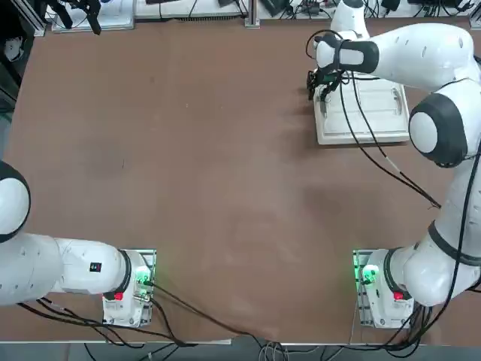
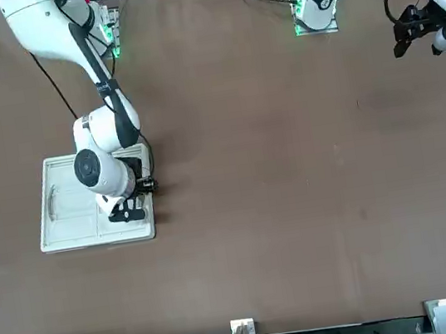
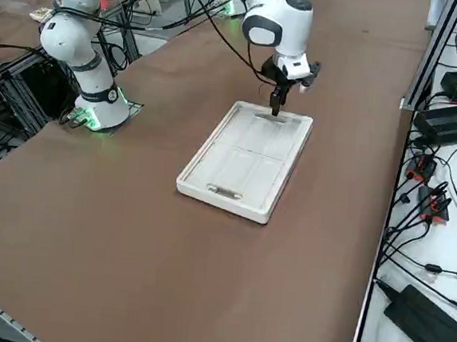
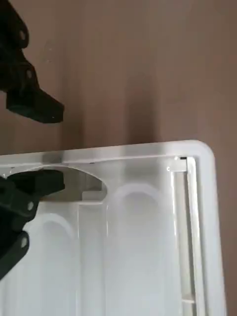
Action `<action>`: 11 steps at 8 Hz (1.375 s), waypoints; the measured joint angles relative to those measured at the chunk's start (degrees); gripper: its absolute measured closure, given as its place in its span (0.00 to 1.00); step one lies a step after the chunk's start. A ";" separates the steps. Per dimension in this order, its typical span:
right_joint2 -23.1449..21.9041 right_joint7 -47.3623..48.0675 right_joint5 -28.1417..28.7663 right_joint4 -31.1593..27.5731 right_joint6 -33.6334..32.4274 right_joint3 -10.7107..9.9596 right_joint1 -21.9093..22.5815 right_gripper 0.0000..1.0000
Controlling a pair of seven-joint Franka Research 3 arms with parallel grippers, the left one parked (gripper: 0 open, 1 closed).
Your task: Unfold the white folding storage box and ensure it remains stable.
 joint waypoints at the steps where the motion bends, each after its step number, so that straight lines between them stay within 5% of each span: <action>1: 0.04 0.00 0.00 0.00 -0.01 0.00 0.00 0.40; 11: 0.83 1.88 -0.02 0.01 -2.18 -0.41 0.00 0.56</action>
